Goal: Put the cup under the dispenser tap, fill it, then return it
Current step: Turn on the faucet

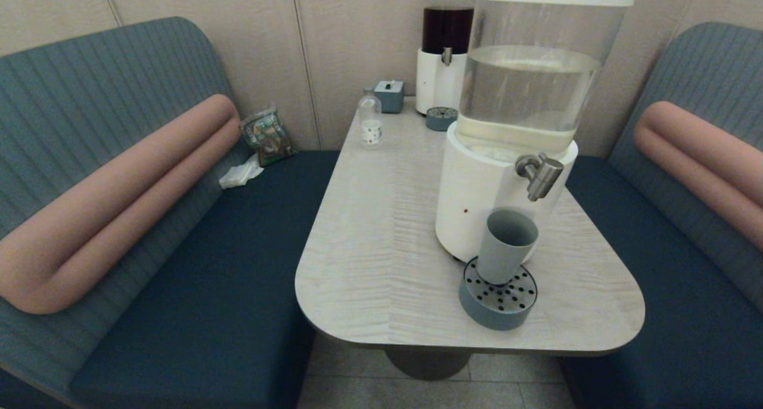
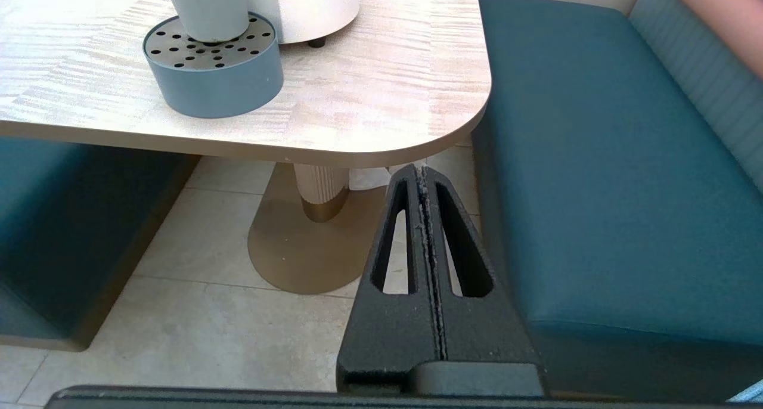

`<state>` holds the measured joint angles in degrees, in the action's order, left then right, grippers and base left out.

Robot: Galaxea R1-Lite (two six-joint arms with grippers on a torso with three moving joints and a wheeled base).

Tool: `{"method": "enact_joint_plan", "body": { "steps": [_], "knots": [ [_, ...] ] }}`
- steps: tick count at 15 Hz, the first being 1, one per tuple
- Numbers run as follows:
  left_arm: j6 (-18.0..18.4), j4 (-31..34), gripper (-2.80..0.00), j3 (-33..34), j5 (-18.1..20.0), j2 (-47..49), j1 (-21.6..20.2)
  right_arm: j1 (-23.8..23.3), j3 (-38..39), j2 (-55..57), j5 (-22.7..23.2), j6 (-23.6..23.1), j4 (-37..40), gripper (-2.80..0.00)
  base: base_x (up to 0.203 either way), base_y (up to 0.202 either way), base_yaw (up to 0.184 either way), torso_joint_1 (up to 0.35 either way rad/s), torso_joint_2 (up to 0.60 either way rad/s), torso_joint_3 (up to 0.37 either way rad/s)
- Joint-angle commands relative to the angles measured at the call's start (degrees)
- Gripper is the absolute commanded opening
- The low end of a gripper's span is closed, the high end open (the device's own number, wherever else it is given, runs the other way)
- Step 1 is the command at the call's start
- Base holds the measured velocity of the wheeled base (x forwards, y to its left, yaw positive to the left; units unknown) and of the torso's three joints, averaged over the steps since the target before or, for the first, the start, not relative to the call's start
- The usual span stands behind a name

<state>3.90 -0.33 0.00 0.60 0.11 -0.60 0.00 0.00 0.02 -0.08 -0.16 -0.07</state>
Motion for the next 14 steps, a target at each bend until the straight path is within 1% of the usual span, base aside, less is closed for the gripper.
{"method": "enact_joint_plan", "body": {
  "steps": [1,14],
  "knots": [
    [0.05,-0.02,-2.8,0.0,0.02,-0.02,-0.02,0.0,0.0,-0.02,-0.01,-0.02,-0.01,-2.8,0.0,0.0,0.0,0.0,0.0,0.0],
    [0.05,-0.02,-2.8,0.0,0.02,-0.02,-0.02,0.0,0.0,-0.02,-0.01,-0.11,-0.02,-2.8,0.0,0.0,0.0,0.0,0.0,0.0]
  ]
}}
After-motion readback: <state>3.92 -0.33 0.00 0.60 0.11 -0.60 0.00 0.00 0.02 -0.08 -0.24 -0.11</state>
